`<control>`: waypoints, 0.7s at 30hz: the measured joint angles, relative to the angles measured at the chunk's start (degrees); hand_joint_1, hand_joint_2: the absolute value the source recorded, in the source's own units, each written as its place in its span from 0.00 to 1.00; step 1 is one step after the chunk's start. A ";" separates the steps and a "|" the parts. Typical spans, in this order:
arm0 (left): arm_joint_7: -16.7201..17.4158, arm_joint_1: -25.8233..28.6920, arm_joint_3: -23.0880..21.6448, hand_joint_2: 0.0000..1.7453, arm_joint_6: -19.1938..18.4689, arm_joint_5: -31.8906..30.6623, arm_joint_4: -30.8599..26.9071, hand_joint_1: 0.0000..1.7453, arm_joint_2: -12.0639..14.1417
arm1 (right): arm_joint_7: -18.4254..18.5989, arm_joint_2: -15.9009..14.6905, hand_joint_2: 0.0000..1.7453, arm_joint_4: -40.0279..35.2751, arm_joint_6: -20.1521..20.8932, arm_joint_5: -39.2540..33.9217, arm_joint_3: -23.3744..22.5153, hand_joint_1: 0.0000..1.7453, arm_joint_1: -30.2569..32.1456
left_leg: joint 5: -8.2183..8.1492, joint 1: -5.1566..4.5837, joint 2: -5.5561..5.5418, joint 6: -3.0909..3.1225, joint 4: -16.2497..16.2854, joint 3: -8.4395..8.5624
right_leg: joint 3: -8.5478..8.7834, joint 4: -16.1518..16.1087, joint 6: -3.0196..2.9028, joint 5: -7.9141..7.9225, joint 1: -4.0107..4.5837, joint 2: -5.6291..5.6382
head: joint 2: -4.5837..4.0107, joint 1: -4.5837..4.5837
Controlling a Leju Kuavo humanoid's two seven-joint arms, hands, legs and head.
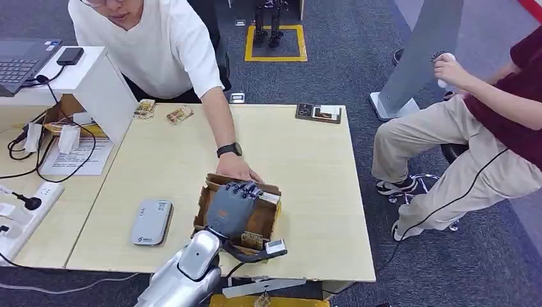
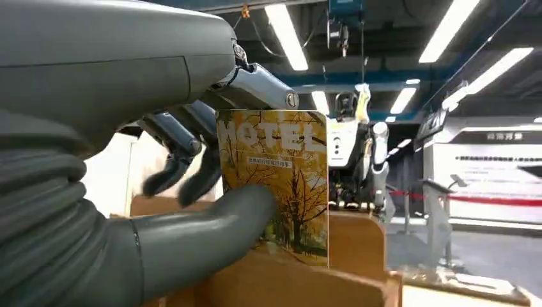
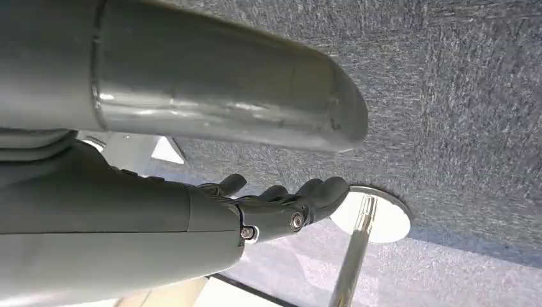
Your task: Pass the card to the sensor for recognition and then transmit it.
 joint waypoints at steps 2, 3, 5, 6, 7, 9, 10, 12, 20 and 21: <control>-1.27 0.66 0.06 1.00 0.00 0.24 -1.48 1.00 0.15 | 0.04 0.00 0.00 0.00 0.00 0.00 0.00 0.00 0.02 | 0.00 0.00 0.00 0.00 0.00 0.00 | 0.00 0.00 0.00 0.00 0.00 0.00 | 0.02 0.00; -1.77 0.96 0.15 1.00 0.00 0.22 -2.08 1.00 0.15 | 0.04 0.00 0.00 0.00 0.00 0.00 0.00 0.00 0.02 | 0.00 0.00 -0.01 0.00 0.00 0.00 | 0.00 0.00 0.00 0.00 0.00 -0.01 | 0.02 0.00; -2.45 1.49 0.35 1.00 0.00 0.24 -3.04 1.00 0.13 | 0.04 0.00 0.00 0.00 0.00 0.00 0.00 0.00 0.01 | 0.00 0.00 0.00 0.00 0.00 0.00 | 0.00 0.00 0.00 0.00 0.00 0.00 | 0.02 0.00; -2.79 1.68 0.50 1.00 0.00 0.33 -3.49 1.00 0.11 | 0.04 0.00 0.00 0.00 0.00 0.00 0.00 0.00 0.03 | 0.00 0.00 0.00 0.00 0.00 0.00 | 0.00 0.00 0.00 0.00 0.00 0.00 | 0.02 0.00; -3.06 1.85 0.72 1.00 0.00 0.42 -3.89 1.00 0.09 | 0.07 0.00 0.00 0.00 0.00 0.00 0.00 0.00 0.04 | 0.00 0.00 0.00 0.00 0.00 0.00 | 0.00 0.00 0.00 0.00 0.00 -0.01 | 0.02 0.00; -3.69 2.33 1.31 1.00 0.00 0.85 -4.65 1.00 0.07 | 0.04 0.00 0.00 0.00 0.00 0.00 0.00 0.00 0.04 | 0.00 0.00 0.00 0.00 0.00 0.01 | 0.00 0.00 0.00 0.00 0.00 0.00 | 0.02 0.00; -4.11 2.55 1.66 1.00 0.00 0.94 -5.05 1.00 0.04 | 0.07 0.00 0.00 0.00 0.00 0.00 0.00 0.00 0.05 | 0.00 0.00 0.00 0.00 0.00 0.01 | 0.00 0.00 0.00 0.00 0.00 0.00 | 0.00 0.00; -5.14 3.16 2.41 1.00 0.00 1.22 -6.03 1.00 -0.11 | 0.07 0.00 0.00 0.00 0.00 0.02 0.00 0.00 0.06 | 0.00 0.00 0.00 0.00 0.00 0.01 | 0.00 0.00 0.00 0.00 0.00 0.00 | 0.02 0.00; -14.53 6.75 10.82 1.00 0.00 6.38 -12.33 1.00 -3.94 | 0.13 0.00 0.00 -0.04 0.00 0.00 0.00 0.00 0.33 | -0.01 -0.01 0.00 0.00 0.00 0.00 | 0.00 0.00 0.00 0.00 -0.01 0.00 | 0.02 0.00; -14.60 6.94 11.46 1.00 0.00 6.43 -12.65 1.00 -4.22 | 0.13 0.00 0.00 -0.04 0.00 0.00 0.00 0.00 0.33 | -0.01 -0.01 -0.01 0.00 0.00 0.00 | 0.00 0.00 0.00 0.00 -0.01 -0.02 | 0.02 0.00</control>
